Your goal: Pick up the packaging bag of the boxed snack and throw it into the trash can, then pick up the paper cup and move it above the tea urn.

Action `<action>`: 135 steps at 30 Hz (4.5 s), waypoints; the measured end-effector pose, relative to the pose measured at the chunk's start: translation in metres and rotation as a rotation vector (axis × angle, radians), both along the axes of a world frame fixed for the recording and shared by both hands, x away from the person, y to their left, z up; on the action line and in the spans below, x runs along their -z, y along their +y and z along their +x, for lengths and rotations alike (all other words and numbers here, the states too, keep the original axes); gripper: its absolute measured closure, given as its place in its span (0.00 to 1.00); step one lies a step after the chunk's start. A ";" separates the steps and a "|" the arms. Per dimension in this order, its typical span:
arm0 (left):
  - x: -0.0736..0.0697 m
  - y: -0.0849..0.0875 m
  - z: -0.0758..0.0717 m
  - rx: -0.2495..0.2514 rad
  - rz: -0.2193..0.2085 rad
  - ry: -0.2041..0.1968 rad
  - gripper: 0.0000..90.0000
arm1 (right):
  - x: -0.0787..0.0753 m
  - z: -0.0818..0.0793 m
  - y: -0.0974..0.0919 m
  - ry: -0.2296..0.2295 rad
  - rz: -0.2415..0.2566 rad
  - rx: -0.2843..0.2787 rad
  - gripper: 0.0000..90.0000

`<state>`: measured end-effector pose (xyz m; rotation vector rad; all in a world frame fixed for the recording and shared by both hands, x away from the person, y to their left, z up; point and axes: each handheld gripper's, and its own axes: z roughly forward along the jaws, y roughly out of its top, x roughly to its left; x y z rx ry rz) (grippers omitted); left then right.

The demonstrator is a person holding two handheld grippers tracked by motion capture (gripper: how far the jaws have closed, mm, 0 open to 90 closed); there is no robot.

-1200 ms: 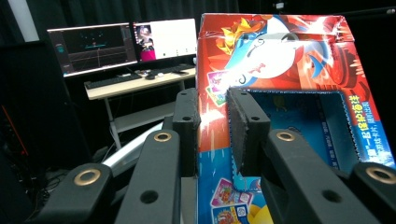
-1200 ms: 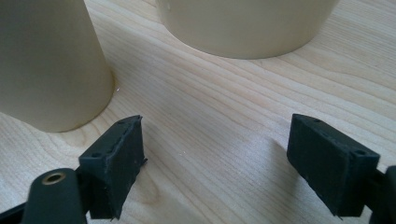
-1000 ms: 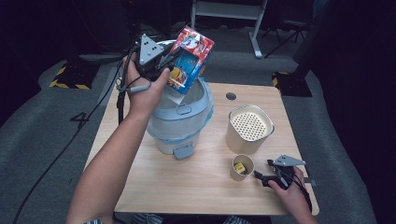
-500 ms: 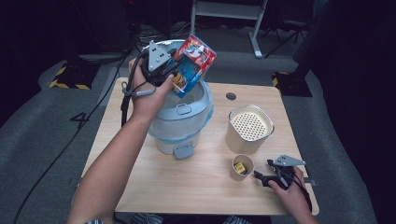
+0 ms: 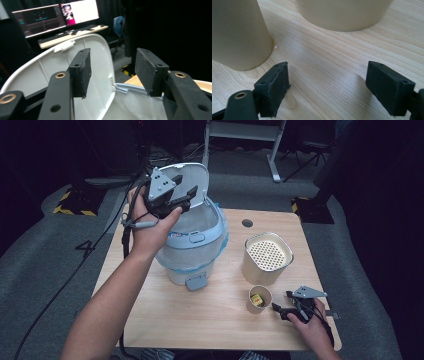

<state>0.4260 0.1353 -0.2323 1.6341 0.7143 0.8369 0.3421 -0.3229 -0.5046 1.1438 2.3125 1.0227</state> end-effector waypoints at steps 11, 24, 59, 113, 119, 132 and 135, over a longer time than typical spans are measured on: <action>-0.006 0.022 -0.032 0.116 0.025 0.038 0.45 | 0.000 0.000 0.000 0.000 0.000 0.000 0.21; 0.026 0.039 -0.055 0.163 0.056 0.099 0.44 | 0.000 0.000 0.000 0.000 0.000 0.000 0.21; 0.161 0.065 -0.101 0.290 0.054 0.365 0.46 | -0.013 -0.010 -0.004 0.017 0.003 -0.085 0.30; 0.271 0.065 -0.075 0.122 0.282 0.604 0.35 | -0.009 -0.016 0.049 -0.074 0.204 -0.254 0.22; 0.271 0.065 -0.075 0.122 0.282 0.604 0.35 | -0.005 -0.008 0.056 -0.061 0.239 -0.270 0.29; 0.271 0.065 -0.075 0.122 0.281 0.605 0.35 | -0.016 -0.010 0.050 -0.113 0.267 -0.281 0.32; 0.271 0.064 -0.075 0.124 0.278 0.607 0.35 | -0.022 -0.012 0.049 -0.123 0.273 -0.283 0.32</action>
